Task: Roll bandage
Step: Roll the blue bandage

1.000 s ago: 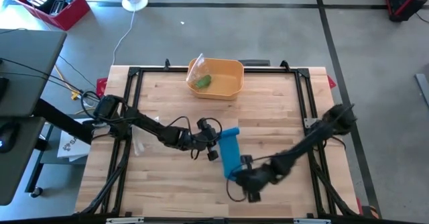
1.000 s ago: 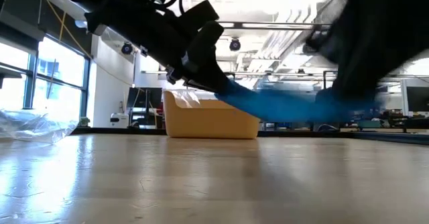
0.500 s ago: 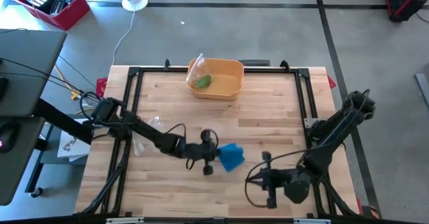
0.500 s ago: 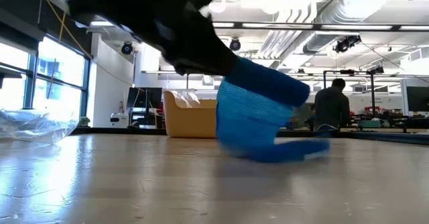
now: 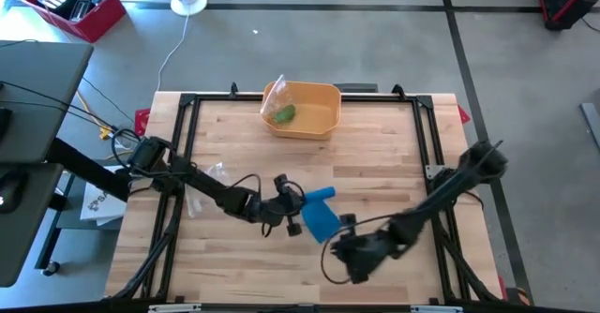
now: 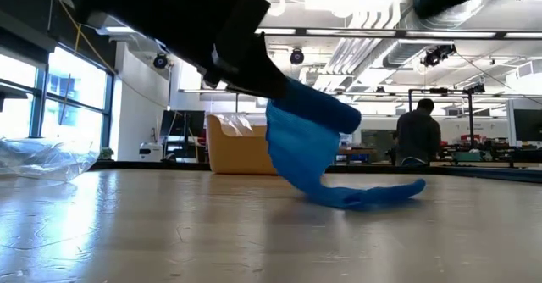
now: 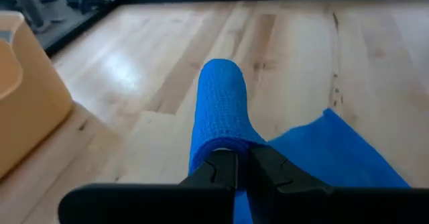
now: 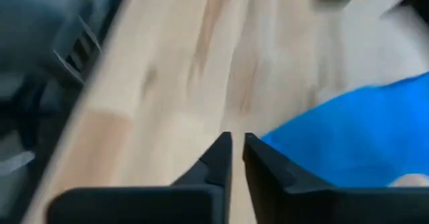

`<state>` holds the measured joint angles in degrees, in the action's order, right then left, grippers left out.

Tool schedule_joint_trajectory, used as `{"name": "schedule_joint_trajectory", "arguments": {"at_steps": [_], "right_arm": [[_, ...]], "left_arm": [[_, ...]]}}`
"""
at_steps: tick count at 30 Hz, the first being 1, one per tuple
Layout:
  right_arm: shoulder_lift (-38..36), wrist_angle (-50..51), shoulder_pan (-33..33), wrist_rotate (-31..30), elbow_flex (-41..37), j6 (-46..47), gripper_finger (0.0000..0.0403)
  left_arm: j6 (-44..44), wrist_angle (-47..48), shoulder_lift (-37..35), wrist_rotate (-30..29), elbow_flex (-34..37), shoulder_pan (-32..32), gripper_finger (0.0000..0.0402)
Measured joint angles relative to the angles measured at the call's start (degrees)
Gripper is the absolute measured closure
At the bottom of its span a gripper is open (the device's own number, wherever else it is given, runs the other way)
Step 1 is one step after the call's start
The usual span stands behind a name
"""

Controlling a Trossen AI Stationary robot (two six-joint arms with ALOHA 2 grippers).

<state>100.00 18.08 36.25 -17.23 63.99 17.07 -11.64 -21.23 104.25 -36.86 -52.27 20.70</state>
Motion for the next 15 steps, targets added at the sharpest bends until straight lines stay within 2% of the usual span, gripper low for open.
{"name": "schedule_joint_trajectory", "arguments": {"at_steps": [2, 4, 7, 9, 12, 15], "right_arm": [[2.8, -0.1, -2.8, 4.6, 0.0, -2.8, 0.0325], [5.4, 0.2, -5.3, 6.6, 0.0, -6.8, 0.0292], [8.2, 1.3, -8.4, 4.5, 0.0, -11.5, 0.0251], [9.8, 2.7, -10.1, 3.7, 0.0, -13.6, 0.0238], [11.7, 4.3, -11.7, 4.8, 0.4, -15.8, 0.0244], [12.9, 4.9, -12.4, 7.7, 0.5, -15.8, 0.0290]], "left_arm": [[-0.3, 0.4, 0.0, 0.3, 0.0, -0.1, 0.0394], [-0.4, 0.9, 0.0, 0.5, 0.0, -0.1, 0.0394], [-0.7, 1.6, 0.0, 0.6, 0.0, 0.0, 0.0394], [-1.4, 2.1, 0.0, 0.6, 0.0, 0.0, 0.0394], [-1.8, 2.8, 0.0, 0.8, 0.0, 0.1, 0.0394], [-1.8, 3.2, 0.0, 0.7, 0.0, 0.1, 0.0394]]}}
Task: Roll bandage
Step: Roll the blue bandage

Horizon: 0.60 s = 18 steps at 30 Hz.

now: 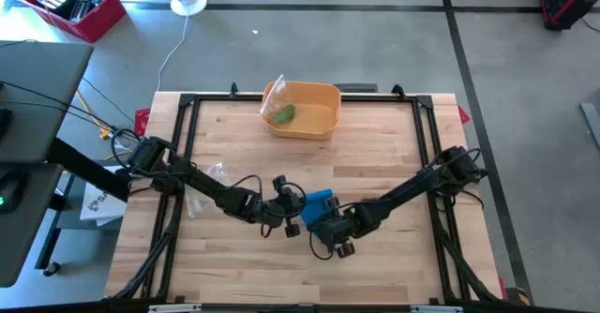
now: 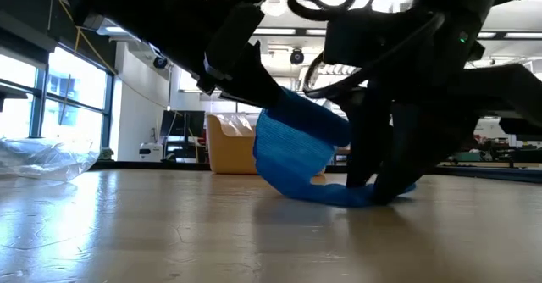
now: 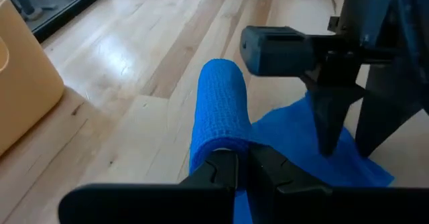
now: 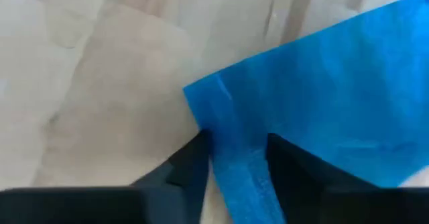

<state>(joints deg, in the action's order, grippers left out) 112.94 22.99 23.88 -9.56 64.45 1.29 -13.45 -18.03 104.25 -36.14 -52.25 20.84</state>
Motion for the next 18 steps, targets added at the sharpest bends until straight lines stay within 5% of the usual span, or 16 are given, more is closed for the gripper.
{"name": "schedule_joint_trajectory", "arguments": {"at_steps": [4, 13, 18], "right_arm": [[-0.1, 0.1, 1.4, -0.1, 0.0, 2.8, 0.0386], [-5.4, 3.6, 13.5, -1.9, 3.7, 18.3, 0.0400], [-8.0, 13.3, 19.7, -15.8, 12.1, 22.6, 0.0402]], "left_arm": [[-0.1, 0.6, 0.0, -1.5, 0.0, 0.0, 0.0394], [0.1, 2.0, 0.0, -4.4, 0.0, 0.0, 0.0394], [0.1, 1.8, 0.0, -0.2, 0.0, 0.3, 0.0394]]}}
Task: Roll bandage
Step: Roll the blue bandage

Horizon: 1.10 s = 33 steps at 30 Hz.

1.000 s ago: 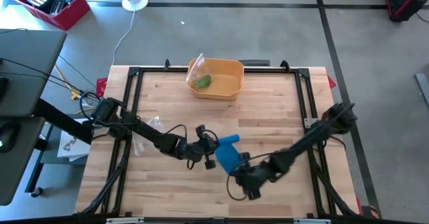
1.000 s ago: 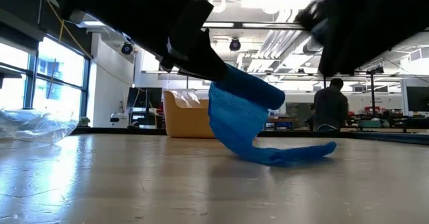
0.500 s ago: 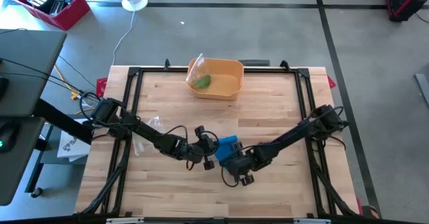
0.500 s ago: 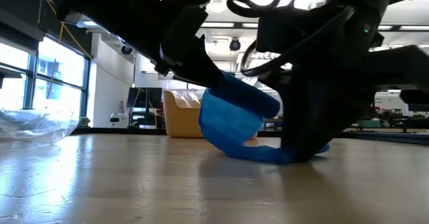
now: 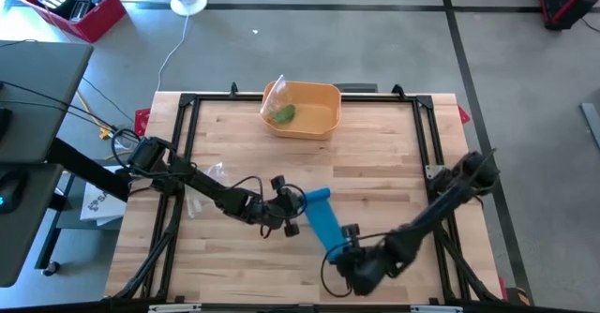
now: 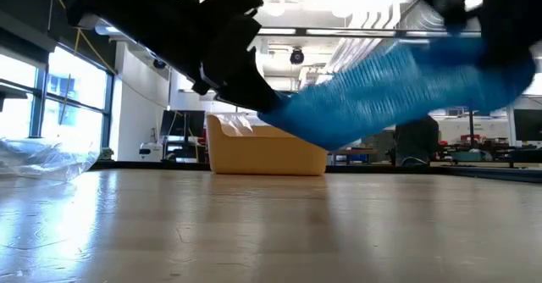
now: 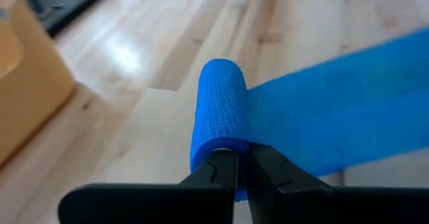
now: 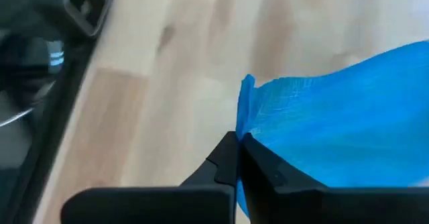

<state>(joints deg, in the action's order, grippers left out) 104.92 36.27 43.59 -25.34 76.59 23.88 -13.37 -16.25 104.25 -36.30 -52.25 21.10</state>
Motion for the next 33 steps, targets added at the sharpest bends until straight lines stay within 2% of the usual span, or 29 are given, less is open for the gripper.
{"name": "schedule_joint_trajectory", "arguments": {"at_steps": [4, 9, 12, 17, 22, 24, 29, 33], "right_arm": [[-0.8, 12.0, 2.2, -11.4, 10.5, 0.1, 0.0402], [-0.6, 27.8, 0.9, -20.4, 19.7, 0.7, 0.0402], [-0.8, 33.5, -1.0, -21.6, 22.7, 0.7, 0.0402], [-0.7, 34.4, -6.3, -19.0, 22.5, -3.5, 0.0403], [-0.7, 25.5, -12.2, -17.0, 17.7, -11.3, 0.0403], [-0.8, 18.5, -14.4, -12.8, 14.2, -14.5, 0.0403], [-0.7, -6.9, -18.9, 1.4, 0.6, -18.3, 0.0403], [-0.7, -26.1, -20.6, 5.8, -10.9, -15.3, 0.0401]], "left_arm": [[0.0, -0.7, 0.0, 4.6, 0.0, 0.8, 0.0394], [0.0, -0.8, 0.0, 6.7, 0.0, 3.4, 0.0394], [-0.1, -1.2, 0.0, 6.7, 0.0, 5.2, 0.0394], [-0.5, -3.3, 0.0, 7.0, 0.0, 8.0, 0.0394], [-2.2, -4.8, 0.0, 11.4, 0.0, 10.8, 0.0394], [-3.4, -4.7, 0.0, 12.0, 0.0, 12.2, 0.0394], [-5.4, -4.5, 0.0, 10.9, 0.0, 15.0, 0.0394], [-7.0, -3.9, 0.0, 10.1, 0.0, 15.9, 0.0394]]}}
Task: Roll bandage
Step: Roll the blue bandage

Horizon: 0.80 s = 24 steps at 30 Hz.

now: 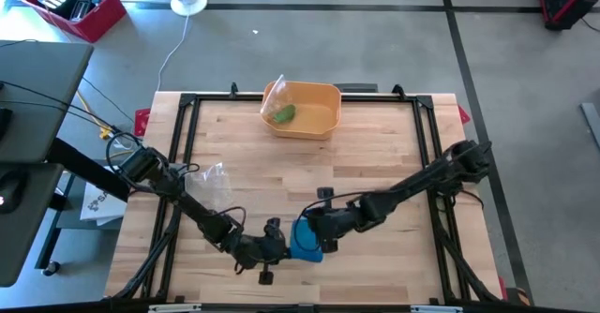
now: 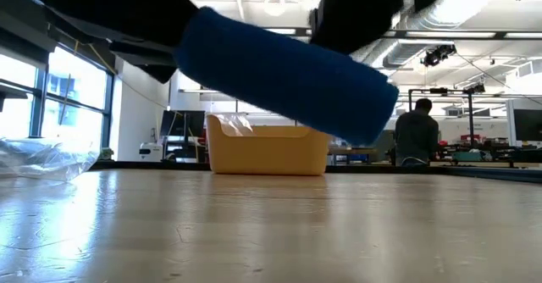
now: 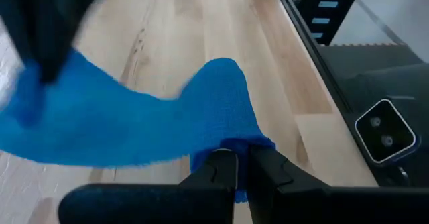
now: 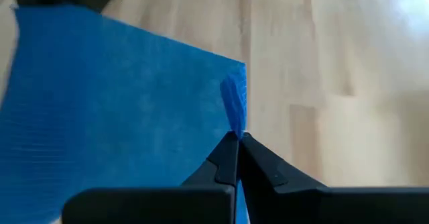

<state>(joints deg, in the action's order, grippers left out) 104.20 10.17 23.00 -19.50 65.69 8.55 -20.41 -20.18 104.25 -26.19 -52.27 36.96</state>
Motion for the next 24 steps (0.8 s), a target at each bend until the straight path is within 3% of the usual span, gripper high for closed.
{"name": "schedule_joint_trajectory", "arguments": {"at_steps": [3, 7, 12, 20, 24], "right_arm": [[0.0, -8.2, -0.8, 1.2, -5.8, 2.5, 0.0384], [0.0, -10.8, -1.8, 4.6, -8.3, 8.9, 0.0329], [-1.1, -4.9, -2.4, 10.0, -6.6, 10.6, 0.0256], [-12.3, 10.6, 6.9, -1.4, -5.3, 17.9, 0.0239], [-17.1, 14.1, 14.4, -3.0, -5.4, 23.3, 0.0245]], "left_arm": [[-1.0, -0.3, 0.0, -0.1, 0.0, 0.0, 0.0394], [-1.7, -0.8, 0.0, 0.0, 0.0, -0.4, 0.0394], [-3.0, -2.5, 0.0, 0.0, 0.0, -0.6, 0.0394], [-4.5, -14.0, 0.0, 0.3, 0.0, -1.0, 0.0394], [-4.6, -14.5, 0.0, 0.8, 0.0, -3.2, 0.0394]]}}
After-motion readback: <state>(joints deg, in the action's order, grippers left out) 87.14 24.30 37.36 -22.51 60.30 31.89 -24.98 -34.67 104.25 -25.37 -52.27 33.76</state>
